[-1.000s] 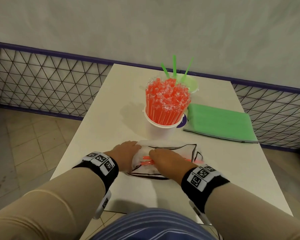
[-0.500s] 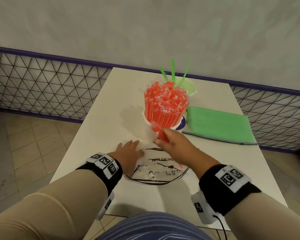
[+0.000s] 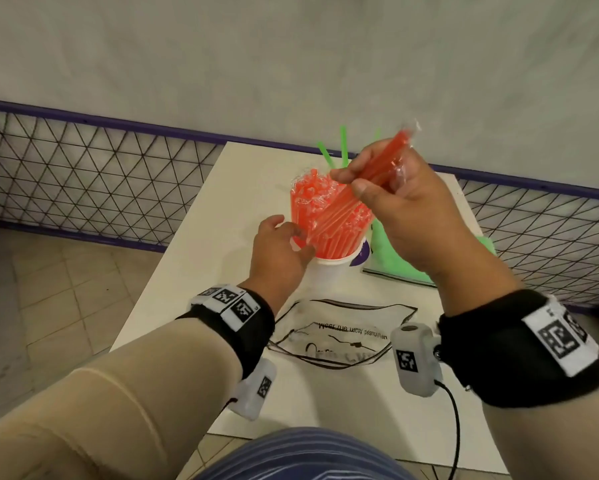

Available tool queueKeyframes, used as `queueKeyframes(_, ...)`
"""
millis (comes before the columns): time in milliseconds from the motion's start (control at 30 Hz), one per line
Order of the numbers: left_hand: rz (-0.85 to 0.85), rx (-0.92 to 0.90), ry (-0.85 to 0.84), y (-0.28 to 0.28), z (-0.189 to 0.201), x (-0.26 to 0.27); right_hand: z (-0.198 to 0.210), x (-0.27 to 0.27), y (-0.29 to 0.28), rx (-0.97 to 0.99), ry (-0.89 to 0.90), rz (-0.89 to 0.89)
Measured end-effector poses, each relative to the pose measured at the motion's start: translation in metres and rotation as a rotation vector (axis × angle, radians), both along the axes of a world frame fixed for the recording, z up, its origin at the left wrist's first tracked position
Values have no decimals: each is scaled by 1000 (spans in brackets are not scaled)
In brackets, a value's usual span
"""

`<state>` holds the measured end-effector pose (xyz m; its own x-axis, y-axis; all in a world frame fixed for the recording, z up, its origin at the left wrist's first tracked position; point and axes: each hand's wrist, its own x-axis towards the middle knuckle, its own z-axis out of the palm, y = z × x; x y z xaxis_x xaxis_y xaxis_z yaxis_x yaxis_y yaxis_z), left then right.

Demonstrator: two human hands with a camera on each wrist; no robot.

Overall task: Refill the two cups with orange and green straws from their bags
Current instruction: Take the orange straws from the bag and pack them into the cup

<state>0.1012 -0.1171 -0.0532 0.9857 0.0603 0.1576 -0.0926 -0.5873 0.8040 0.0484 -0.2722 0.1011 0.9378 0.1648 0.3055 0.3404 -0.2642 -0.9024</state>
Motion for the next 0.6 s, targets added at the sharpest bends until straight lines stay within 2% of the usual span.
queueKeyframes(133,-39,150,57,1,-11,0,-8,0,9,-203,-24,-14)
queueKeyframes(200,-112,257,58,0,-13,2,-10,1,13,-260,-28,-11)
queueKeyframes(267,-165,272,99,-1,-10,7,-11,2,13,-234,-13,-3)
queueKeyframes(433,-175,276,135,-3,-4,14,-9,5,-2,104,26,33)
queueKeyframes(500,-169,282,158,-4,-7,15,-10,7,-7,59,37,24)
queueKeyframes(600,-140,282,171,-5,-5,15,-15,12,-4,-133,43,-1)
